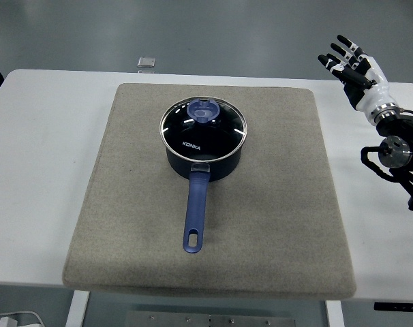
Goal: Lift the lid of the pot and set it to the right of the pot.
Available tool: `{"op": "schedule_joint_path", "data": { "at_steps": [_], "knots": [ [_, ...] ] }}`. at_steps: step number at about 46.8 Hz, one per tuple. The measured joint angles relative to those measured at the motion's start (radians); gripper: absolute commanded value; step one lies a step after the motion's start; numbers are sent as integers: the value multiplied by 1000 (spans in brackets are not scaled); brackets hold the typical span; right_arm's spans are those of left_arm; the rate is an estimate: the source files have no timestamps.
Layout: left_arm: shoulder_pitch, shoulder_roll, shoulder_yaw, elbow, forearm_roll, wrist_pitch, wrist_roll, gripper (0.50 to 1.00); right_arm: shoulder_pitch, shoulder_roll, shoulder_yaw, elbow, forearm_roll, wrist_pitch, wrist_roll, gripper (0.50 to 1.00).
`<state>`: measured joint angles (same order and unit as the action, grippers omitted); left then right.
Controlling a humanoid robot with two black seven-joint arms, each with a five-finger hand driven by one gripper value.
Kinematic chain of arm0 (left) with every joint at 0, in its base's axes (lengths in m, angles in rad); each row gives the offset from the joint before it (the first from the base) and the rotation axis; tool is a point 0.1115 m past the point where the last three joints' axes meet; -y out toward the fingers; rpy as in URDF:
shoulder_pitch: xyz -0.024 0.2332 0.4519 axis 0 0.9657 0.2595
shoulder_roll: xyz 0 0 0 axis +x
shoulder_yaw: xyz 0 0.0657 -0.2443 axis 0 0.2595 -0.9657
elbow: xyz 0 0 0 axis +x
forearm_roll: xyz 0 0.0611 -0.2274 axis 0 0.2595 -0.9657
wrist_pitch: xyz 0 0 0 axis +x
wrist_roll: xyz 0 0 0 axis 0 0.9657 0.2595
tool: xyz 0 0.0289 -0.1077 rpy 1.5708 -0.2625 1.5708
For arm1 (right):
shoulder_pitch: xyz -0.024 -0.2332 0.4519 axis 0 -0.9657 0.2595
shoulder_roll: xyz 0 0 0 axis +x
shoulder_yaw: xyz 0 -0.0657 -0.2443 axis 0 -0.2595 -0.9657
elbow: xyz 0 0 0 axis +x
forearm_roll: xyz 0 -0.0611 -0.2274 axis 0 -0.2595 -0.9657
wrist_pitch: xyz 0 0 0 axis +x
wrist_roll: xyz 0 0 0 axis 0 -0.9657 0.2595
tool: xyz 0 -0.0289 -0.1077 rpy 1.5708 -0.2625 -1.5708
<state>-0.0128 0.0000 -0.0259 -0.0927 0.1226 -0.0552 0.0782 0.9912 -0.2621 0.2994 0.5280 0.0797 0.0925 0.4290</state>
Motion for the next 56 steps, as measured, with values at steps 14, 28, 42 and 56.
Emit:
{"op": "schedule_joint_path", "data": {
  "at_steps": [14,28,42,56],
  "knots": [
    [-2,0,0,1,0,0,0,1000,7,-2,3,0,0,-1,1,903],
    [-1,0,0,1,0,0,0,1000,7,-4,6,0,5,-1,1,903],
    [-1,0,0,1,0,0,0,1000,14,-2,9,0,6,-2,7,905],
    [-1,0,0,1,0,0,0,1000,32,-7,7,-2,4,-17,11,903]
  ]
}}
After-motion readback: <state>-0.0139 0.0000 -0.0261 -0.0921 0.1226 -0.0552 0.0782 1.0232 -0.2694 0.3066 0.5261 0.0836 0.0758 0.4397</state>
